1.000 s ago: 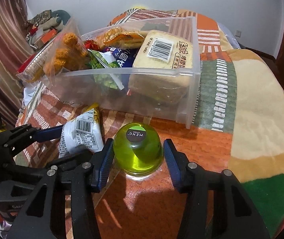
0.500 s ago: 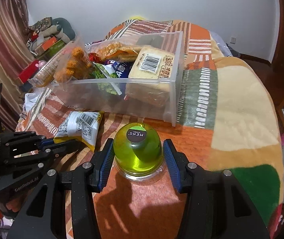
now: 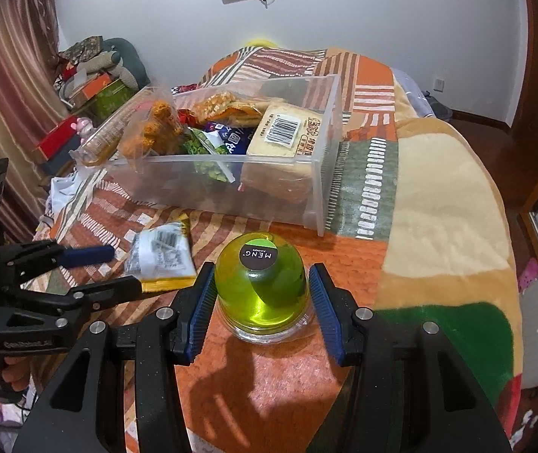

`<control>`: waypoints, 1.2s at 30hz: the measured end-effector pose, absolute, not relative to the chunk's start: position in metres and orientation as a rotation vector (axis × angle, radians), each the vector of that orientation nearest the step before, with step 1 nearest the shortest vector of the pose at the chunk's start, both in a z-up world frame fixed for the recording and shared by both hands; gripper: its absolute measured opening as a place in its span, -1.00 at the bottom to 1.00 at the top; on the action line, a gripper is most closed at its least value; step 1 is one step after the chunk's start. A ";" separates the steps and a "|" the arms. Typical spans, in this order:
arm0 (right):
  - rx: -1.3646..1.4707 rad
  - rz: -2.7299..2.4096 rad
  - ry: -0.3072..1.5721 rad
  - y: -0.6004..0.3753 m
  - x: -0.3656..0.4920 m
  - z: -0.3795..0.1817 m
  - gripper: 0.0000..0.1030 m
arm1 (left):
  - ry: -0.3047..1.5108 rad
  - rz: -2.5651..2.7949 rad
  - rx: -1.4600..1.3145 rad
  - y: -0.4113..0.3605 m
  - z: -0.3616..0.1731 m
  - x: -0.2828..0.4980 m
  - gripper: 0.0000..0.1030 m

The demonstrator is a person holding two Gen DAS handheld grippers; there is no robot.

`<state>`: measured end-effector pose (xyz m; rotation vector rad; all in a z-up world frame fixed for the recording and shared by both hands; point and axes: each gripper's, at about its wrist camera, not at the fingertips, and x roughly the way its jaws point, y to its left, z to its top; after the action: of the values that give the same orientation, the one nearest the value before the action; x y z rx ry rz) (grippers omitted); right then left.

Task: Organize snacks
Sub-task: 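Grasp the yellow-and-white chip bag with the left tool, then lower the chip bag and jelly cup into the clear box and open both tools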

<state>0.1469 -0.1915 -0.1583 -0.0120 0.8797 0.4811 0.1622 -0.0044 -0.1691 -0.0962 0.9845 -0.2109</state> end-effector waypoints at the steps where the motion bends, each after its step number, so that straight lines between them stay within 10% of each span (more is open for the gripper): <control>1: -0.011 0.482 0.879 -0.192 0.145 -0.159 -0.10 | 0.985 -0.207 -0.101 -0.003 -0.168 0.163 0.44; 14: 0.015 0.467 0.887 -0.199 0.142 -0.160 -0.10 | 1.061 -0.175 -0.096 -0.025 -0.198 0.218 0.50; 19: 0.014 0.463 0.874 -0.201 0.142 -0.157 -0.10 | 1.023 -0.192 -0.084 -0.036 -0.195 0.213 -0.05; 36: 0.049 0.469 0.740 -0.201 0.161 -0.114 -0.10 | 0.834 -0.255 -0.096 -0.035 -0.119 0.192 -0.13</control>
<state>0.1610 -0.2006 -0.1135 0.0490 0.7403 0.4691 0.1921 -0.0354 -0.1190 -0.0964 0.8344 -0.2550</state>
